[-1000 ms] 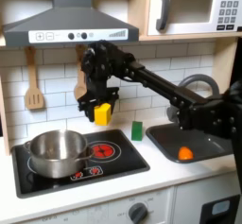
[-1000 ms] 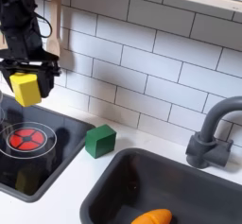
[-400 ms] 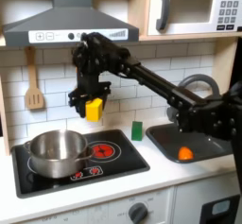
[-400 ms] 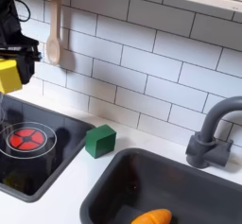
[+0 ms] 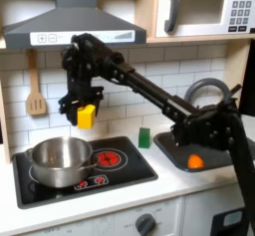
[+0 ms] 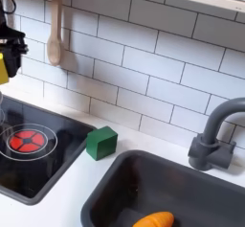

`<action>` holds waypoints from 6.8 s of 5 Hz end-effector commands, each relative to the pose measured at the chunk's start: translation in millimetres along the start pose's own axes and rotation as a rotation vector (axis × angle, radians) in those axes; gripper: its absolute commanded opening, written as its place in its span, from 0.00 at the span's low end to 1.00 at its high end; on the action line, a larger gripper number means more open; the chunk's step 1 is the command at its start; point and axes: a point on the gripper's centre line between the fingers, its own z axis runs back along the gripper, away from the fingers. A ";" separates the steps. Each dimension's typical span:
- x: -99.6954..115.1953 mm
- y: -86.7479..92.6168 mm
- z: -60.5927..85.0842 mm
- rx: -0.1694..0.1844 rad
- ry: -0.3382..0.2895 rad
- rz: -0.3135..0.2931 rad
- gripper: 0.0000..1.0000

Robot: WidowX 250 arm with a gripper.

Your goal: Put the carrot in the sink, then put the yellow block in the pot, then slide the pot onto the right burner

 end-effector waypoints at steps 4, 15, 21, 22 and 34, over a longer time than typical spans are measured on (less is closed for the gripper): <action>-6.0 31.5 -9.3 0.062 0.023 0.039 0.00; -17.4 51.4 -40.0 0.105 0.086 0.071 0.33; -30.4 34.4 -14.5 0.052 0.126 0.081 1.00; -35.9 27.5 -0.5 0.047 0.101 0.063 1.00; -125.9 -8.4 -14.8 0.010 0.077 -0.047 1.00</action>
